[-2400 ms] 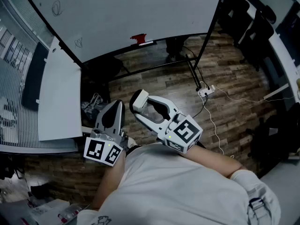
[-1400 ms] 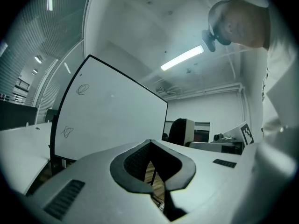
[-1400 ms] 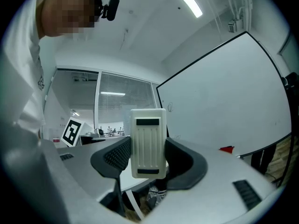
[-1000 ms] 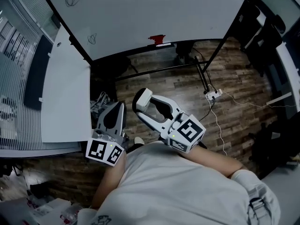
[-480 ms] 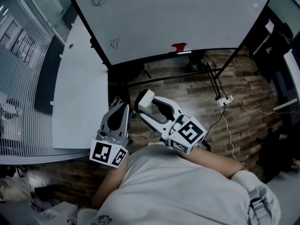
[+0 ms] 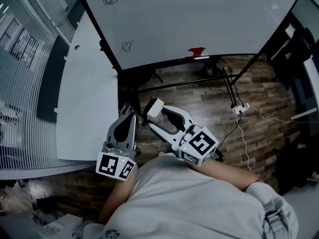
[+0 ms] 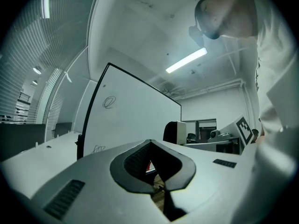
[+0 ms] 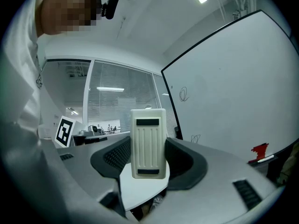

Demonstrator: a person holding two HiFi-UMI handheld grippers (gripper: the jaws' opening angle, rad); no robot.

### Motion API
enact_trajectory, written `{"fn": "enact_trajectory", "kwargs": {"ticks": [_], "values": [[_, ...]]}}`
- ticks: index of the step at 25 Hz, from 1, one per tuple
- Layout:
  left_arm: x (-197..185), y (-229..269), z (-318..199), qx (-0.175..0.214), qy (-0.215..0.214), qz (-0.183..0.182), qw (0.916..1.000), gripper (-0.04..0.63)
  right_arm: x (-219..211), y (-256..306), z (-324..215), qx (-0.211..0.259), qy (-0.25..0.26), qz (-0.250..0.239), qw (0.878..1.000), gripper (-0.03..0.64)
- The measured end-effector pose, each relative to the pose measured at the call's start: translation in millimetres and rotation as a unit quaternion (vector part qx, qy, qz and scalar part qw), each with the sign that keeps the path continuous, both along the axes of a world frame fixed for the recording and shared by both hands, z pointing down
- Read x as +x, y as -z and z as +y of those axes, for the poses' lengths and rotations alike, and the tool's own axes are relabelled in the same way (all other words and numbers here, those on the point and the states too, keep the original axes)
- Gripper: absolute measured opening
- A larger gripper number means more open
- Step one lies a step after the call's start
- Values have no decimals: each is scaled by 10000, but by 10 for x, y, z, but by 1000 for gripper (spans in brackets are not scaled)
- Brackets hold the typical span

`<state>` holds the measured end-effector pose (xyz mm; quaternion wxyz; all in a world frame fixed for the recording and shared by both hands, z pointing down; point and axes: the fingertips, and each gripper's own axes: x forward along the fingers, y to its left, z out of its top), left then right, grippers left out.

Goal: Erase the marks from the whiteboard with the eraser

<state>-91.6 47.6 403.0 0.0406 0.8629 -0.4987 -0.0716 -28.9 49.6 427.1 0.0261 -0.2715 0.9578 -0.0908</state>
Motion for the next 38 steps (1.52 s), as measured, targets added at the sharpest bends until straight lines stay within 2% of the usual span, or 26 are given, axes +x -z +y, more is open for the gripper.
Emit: {"fn": "enact_trajectory", "kwargs": {"ticks": [10, 17, 22, 27, 33, 38], "values": [[-59, -2, -575, 21, 333, 0, 9994, 6, -91, 53, -599, 152, 404, -33, 9991, 236], [143, 57, -1237, 129, 523, 58, 9985, 6, 136, 153, -1328, 317, 556, -3, 9980, 236], [323, 24, -1658, -27, 691, 66, 9976, 6, 301, 271, -1762, 408, 769, 29, 9962, 236], [407, -26, -1933, -84, 920, 78, 9957, 6, 408, 155, -2073, 271, 955, 53, 9951, 236], [425, -155, -2109, -219, 902, 62, 9957, 6, 378, 47, -2268, 166, 1012, 80, 9947, 236], [338, -125, -2419, -205, 628, 88, 9978, 6, 340, 37, -2537, 93, 693, 101, 9975, 236]]}}
